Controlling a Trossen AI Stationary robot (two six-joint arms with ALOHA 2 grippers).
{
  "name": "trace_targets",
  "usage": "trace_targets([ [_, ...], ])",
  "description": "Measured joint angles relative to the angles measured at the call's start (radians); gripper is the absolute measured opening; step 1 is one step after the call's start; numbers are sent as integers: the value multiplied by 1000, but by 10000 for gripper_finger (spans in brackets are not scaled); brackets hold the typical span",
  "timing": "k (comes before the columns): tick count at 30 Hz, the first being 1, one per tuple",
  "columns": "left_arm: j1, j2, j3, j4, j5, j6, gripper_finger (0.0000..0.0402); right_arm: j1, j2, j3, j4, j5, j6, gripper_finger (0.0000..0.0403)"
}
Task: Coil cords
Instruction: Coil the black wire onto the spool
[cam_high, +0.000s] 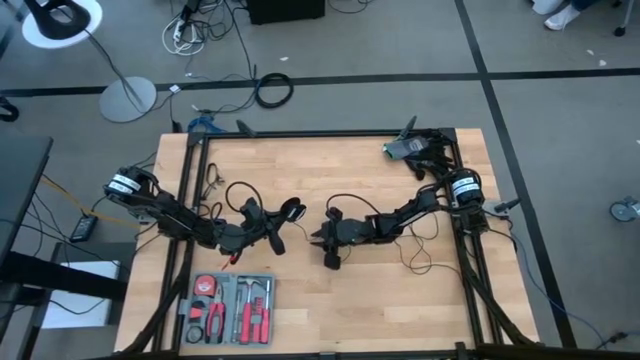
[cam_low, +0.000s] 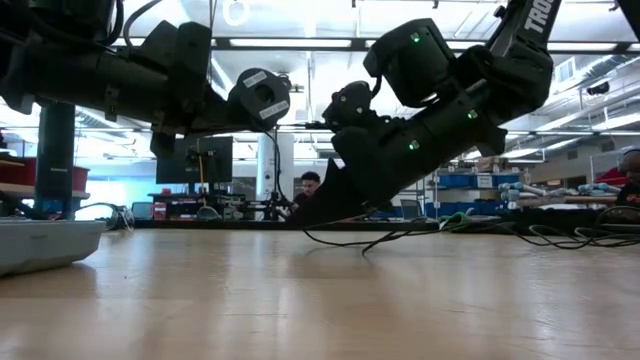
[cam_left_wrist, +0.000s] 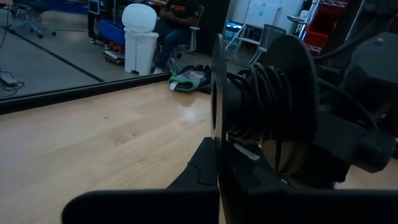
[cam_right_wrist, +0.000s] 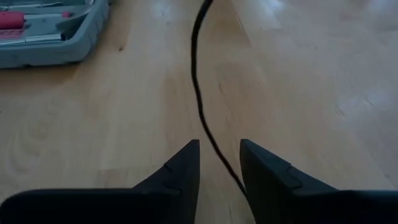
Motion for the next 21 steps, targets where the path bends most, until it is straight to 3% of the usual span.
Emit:
trace_targets([
  [4,0,0,0,-2,0,-3,0,-1,0,0,1,0,8,85],
  [10,0,0,0,-10,0,-4,0,1,-6,0,-16,0,23,9],
  [15,0,0,0,-14,20,-3,0,-20,-33,0,-82,28,98,4],
  [21,0,0,0,-32,24,-2,0,-94,-142,0,-324,35,190,2],
])
